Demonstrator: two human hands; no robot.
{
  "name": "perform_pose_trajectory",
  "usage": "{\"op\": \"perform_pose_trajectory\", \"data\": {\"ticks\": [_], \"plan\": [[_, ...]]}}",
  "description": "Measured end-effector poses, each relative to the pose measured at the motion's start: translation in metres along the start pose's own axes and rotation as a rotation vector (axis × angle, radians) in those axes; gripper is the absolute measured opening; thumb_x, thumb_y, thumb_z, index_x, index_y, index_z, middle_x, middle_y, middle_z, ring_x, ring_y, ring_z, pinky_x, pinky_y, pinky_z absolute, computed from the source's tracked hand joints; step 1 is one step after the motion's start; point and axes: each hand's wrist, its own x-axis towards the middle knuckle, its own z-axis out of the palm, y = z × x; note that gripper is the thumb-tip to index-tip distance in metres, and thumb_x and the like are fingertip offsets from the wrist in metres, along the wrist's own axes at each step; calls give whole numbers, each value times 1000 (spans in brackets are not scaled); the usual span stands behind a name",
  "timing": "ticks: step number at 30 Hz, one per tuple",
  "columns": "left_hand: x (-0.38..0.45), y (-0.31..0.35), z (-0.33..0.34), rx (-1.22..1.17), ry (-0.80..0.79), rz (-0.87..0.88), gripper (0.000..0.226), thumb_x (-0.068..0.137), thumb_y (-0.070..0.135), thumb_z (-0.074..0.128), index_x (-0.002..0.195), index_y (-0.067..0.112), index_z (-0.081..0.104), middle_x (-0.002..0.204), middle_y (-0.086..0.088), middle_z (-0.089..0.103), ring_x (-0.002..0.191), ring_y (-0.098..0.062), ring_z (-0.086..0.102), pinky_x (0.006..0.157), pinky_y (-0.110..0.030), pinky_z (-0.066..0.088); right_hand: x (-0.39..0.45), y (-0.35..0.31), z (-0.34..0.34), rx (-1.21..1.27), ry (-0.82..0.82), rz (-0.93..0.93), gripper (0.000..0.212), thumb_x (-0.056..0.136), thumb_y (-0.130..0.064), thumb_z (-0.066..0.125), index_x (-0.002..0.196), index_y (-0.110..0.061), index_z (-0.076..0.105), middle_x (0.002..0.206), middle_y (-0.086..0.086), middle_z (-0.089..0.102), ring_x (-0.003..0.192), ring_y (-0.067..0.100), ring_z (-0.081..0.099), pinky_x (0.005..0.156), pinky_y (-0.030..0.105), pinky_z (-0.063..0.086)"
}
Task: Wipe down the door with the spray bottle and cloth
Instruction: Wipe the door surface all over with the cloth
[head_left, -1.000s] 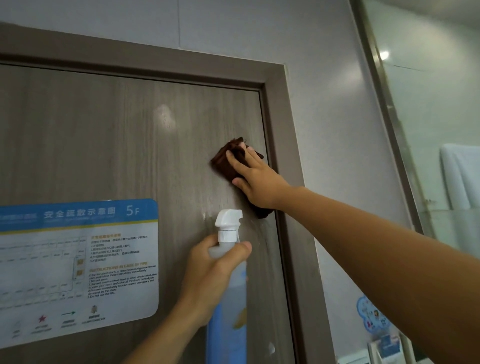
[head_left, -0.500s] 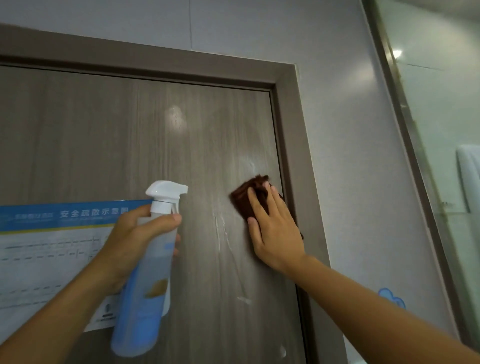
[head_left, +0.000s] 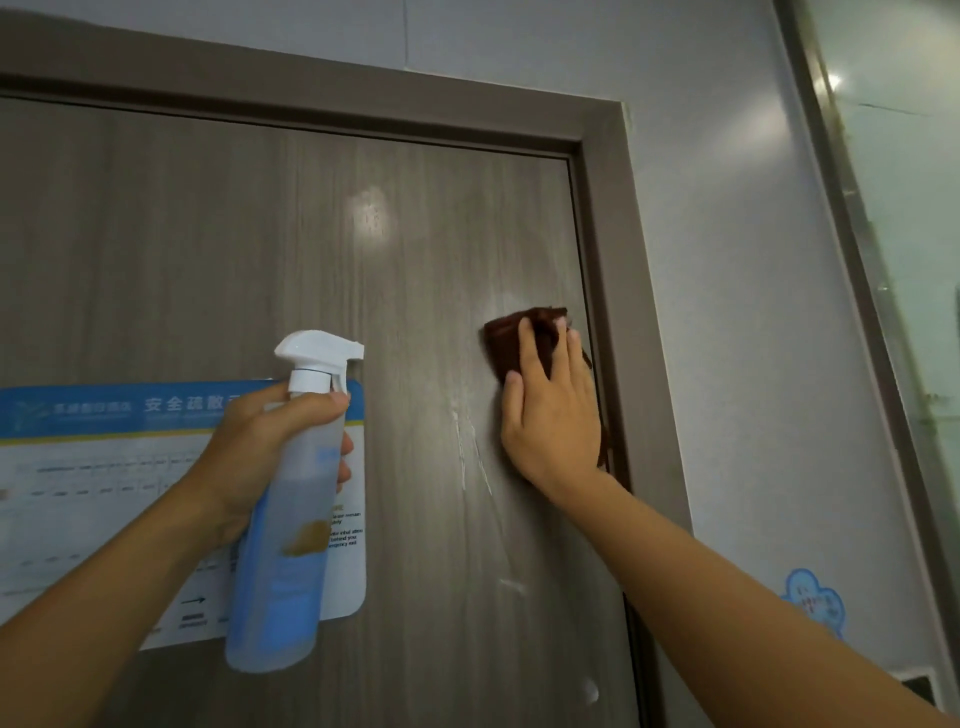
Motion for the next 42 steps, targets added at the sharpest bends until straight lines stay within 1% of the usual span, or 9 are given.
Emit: {"op": "perform_pose_trajectory", "data": {"ticks": [3, 7, 10, 14, 22, 27, 30, 38, 42], "plan": [[0, -6, 2, 42, 22, 42, 62, 62, 44, 83, 104, 0, 71, 82, -24, 73, 65, -32, 71, 71, -46, 58, -5, -16, 6, -20, 38, 28, 62, 107, -43, 25, 165, -26, 12, 172, 13, 6, 159, 30, 2, 128, 49, 16], [-1, -10, 2, 52, 23, 81, 59, 64, 44, 82, 99, -2, 70, 81, -24, 73, 64, -33, 70, 65, -43, 59, -54, -13, 5, -74, -103, -353, 59, 108, -44, 31, 164, -32, 15, 173, 7, 3, 159, 25, -5, 128, 45, 4], [0, -12, 1, 53, 29, 90, 65, 58, 51, 80, 98, 1, 71, 81, -25, 73, 65, -32, 71, 64, -42, 60, -69, 13, 1, -112, -151, -500, 56, 109, -44, 31, 163, -33, 22, 173, 5, 6, 159, 22, -1, 128, 48, 17], [0, -14, 2, 50, 29, 95, 45, 70, 41, 79, 95, 4, 73, 83, -26, 74, 68, -32, 71, 68, -44, 61, -45, 35, -2, -16, -62, -233, 60, 107, -44, 33, 164, -32, 19, 173, 4, 7, 159, 22, 4, 125, 51, 27], [-2, -8, 6, 59, 4, 101, 39, 62, 48, 81, 82, 16, 76, 80, -21, 73, 67, -29, 71, 60, -38, 62, 0, -18, 6, 6, 68, 76, 63, 105, -44, 25, 165, -27, 13, 172, 11, 6, 159, 29, 0, 128, 51, 15], [-6, -4, 12, 43, 22, 99, 16, 89, 24, 78, 86, 11, 71, 79, -20, 69, 65, -26, 68, 54, -31, 59, -51, -27, 8, -120, -126, -537, 58, 108, -43, 34, 163, -30, 21, 172, 8, 7, 159, 25, -3, 129, 47, 11], [-7, -6, 12, 49, 44, 101, 13, 95, 19, 72, 84, 11, 71, 77, -18, 68, 63, -24, 68, 54, -32, 59, -64, 6, 0, -177, -209, -701, 57, 108, -44, 35, 163, -32, 23, 172, 6, 6, 159, 24, -2, 129, 46, 14], [-7, -10, 11, 28, 63, 108, 12, 94, 20, 73, 85, 13, 71, 78, -16, 69, 66, -24, 69, 55, -32, 58, 1, -22, 6, -23, 3, -217, 61, 106, -39, 34, 164, -24, 22, 171, 12, 13, 158, 32, 7, 127, 50, 16], [-7, -10, 10, 34, 58, 112, 12, 94, 21, 73, 87, 12, 70, 79, -17, 69, 67, -26, 68, 56, -33, 58, -14, -40, 10, -71, -33, -355, 60, 107, -42, 32, 164, -26, 19, 172, 11, 10, 159, 30, 2, 128, 48, 12]]}}
